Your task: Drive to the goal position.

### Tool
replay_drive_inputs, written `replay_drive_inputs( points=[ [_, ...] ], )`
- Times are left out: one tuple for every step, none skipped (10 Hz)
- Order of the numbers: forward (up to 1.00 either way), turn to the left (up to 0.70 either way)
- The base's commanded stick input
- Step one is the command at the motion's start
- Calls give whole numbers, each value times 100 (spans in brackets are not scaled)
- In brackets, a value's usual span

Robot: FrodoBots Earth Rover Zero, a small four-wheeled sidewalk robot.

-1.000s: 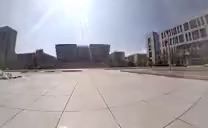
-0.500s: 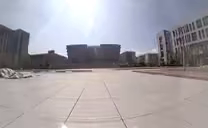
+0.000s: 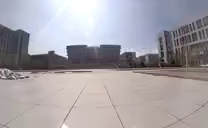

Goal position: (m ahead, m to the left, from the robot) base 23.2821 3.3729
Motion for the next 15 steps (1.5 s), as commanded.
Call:
replay_drive_inputs(
  points=[
    [70,2],
    [70,2],
    [70,2],
    [70,2],
    [70,2],
    [70,2],
    [70,2],
    [70,2],
    [70,2],
    [70,2],
    [70,2],
    [70,2],
    [70,2],
    [70,2],
    [70,2]
  ],
)
